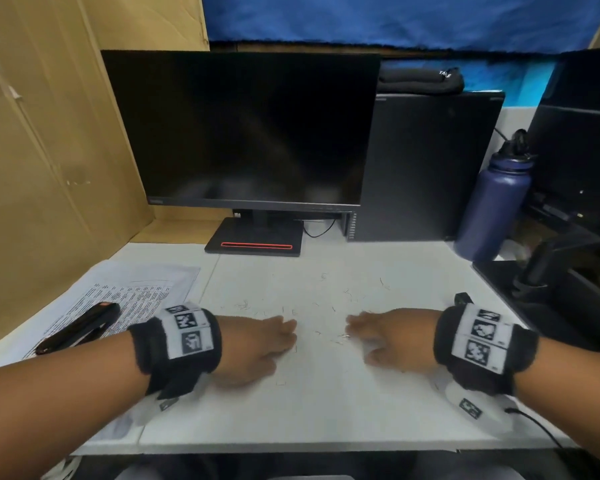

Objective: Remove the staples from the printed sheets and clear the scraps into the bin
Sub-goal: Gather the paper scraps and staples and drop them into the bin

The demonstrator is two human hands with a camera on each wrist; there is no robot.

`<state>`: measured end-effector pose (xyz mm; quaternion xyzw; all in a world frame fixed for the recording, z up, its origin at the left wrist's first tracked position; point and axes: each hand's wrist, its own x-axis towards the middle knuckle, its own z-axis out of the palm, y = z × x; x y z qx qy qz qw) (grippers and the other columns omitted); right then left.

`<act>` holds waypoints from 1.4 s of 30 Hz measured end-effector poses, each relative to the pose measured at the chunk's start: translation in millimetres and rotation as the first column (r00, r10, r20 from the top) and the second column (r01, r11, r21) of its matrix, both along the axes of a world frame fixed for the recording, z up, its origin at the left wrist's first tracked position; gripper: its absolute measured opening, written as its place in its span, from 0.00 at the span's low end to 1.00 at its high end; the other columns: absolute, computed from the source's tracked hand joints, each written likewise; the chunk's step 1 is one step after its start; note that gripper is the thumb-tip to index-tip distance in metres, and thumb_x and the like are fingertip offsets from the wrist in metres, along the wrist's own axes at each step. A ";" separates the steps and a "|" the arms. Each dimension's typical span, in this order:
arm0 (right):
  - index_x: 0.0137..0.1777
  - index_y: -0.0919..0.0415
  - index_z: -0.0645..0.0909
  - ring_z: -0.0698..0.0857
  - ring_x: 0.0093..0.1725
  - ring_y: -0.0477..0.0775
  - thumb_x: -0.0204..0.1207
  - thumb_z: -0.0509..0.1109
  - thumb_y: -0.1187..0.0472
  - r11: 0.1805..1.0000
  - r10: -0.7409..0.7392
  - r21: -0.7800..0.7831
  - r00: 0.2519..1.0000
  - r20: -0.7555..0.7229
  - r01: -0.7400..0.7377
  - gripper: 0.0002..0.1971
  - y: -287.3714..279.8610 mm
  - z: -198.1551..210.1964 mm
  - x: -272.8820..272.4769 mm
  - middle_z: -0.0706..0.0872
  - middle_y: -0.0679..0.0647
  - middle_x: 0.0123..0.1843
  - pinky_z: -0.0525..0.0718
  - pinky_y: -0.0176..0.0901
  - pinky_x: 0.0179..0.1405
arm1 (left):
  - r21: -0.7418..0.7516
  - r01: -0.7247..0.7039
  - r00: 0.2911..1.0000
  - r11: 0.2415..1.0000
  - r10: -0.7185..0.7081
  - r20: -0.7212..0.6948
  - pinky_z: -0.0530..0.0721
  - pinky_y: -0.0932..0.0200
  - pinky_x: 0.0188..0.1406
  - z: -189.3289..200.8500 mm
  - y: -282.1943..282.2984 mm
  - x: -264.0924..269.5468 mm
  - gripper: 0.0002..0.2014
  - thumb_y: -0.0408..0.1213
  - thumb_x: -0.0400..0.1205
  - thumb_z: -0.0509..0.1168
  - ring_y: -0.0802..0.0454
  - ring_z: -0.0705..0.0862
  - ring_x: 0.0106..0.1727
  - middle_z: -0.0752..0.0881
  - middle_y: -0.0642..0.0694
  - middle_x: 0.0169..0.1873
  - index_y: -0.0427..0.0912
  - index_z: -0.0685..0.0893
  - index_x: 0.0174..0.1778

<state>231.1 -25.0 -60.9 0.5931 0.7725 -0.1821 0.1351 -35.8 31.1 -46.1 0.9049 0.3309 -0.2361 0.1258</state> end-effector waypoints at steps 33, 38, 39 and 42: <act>0.57 0.63 0.84 0.84 0.51 0.57 0.77 0.65 0.70 0.982 -0.107 0.169 0.987 0.121 0.086 0.12 13.7 1.2 -48.1 0.87 0.57 0.56 0.82 0.43 0.42 | 0.293 -0.278 0.958 0.915 0.244 0.150 0.87 0.56 0.60 -22.3 21.6 41.9 0.12 0.33 0.82 0.62 0.48 0.87 0.57 0.89 0.49 0.55 0.46 0.89 0.55; 0.41 0.54 0.83 0.86 0.45 0.52 0.70 0.70 0.66 0.913 -0.275 0.251 0.939 -0.208 0.323 0.06 8.6 14.8 -21.8 0.89 0.50 0.47 0.87 0.42 0.46 | 0.308 -0.453 0.888 0.837 0.391 0.244 0.88 0.50 0.62 0.6 29.8 33.0 0.12 0.35 0.82 0.63 0.45 0.89 0.57 0.91 0.43 0.54 0.39 0.90 0.54; 0.40 0.55 0.84 0.86 0.41 0.50 0.69 0.69 0.67 0.881 -0.308 0.273 0.906 -0.290 0.387 0.06 7.8 17.3 -14.8 0.88 0.49 0.42 0.87 0.40 0.43 | 0.265 -0.541 0.830 0.798 0.455 0.322 0.89 0.49 0.62 5.7 36.2 24.6 0.11 0.33 0.82 0.64 0.43 0.89 0.57 0.91 0.42 0.54 0.38 0.90 0.53; 0.38 0.64 0.86 0.85 0.31 0.50 0.67 0.70 0.74 0.718 -0.396 0.154 0.581 -0.711 0.678 0.06 4.3 16.6 7.2 0.88 0.53 0.32 0.89 0.42 0.39 | -0.265 -0.724 0.387 0.637 0.693 0.608 0.93 0.49 0.52 15.9 56.0 -8.0 0.05 0.25 0.79 0.68 0.41 0.91 0.51 0.91 0.33 0.55 0.36 0.88 0.47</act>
